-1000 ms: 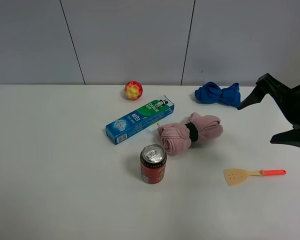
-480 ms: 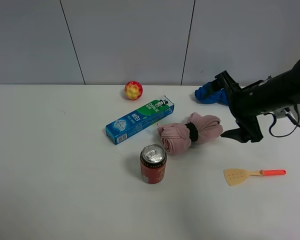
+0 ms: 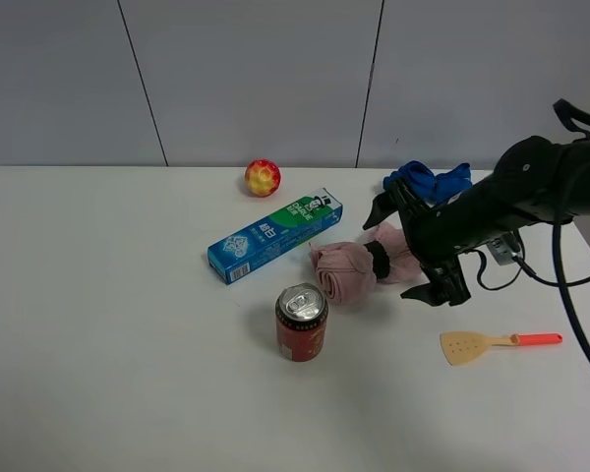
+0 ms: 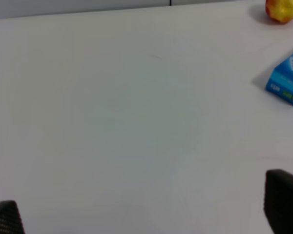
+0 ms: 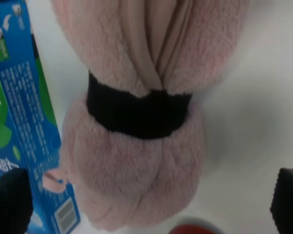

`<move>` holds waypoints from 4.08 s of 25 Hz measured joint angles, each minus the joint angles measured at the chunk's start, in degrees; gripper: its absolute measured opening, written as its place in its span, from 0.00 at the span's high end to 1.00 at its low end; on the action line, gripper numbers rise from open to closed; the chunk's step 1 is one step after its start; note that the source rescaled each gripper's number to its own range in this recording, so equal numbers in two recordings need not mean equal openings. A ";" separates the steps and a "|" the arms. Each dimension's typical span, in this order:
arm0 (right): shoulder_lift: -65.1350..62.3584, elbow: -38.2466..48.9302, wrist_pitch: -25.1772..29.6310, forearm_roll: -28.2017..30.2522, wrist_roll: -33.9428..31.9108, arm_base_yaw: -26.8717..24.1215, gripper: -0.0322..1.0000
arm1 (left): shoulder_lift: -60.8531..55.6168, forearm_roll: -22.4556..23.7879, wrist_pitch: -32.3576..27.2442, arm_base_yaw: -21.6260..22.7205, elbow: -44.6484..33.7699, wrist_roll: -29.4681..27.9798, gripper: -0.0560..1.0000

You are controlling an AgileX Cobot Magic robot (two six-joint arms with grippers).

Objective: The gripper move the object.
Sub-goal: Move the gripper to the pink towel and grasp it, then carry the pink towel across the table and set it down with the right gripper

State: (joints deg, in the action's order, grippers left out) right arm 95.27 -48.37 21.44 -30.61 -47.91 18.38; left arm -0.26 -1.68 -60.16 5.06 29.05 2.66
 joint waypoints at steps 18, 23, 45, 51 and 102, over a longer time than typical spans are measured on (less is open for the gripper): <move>9.40 -0.04 -14.05 7.49 -9.18 2.44 0.00 | 0.00 0.00 0.00 0.00 0.00 0.00 0.00; 11.55 -0.06 -17.75 7.49 -9.81 2.86 0.01 | 0.00 0.00 0.00 0.00 0.00 0.00 0.00; 5.14 -0.05 -22.27 16.19 -0.66 3.02 0.97 | 0.00 0.00 0.00 0.00 0.00 0.00 0.00; -11.50 -0.05 -20.13 22.08 16.49 5.22 0.97 | 0.00 0.00 0.00 0.00 0.00 0.00 0.00; 43.34 -79.09 39.67 26.00 82.50 38.73 0.97 | 0.00 0.06 0.00 0.00 0.00 0.00 0.00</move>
State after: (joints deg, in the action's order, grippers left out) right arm 138.61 -127.45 61.11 -4.61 34.60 57.11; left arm -0.26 -1.62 -60.16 5.06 29.05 2.66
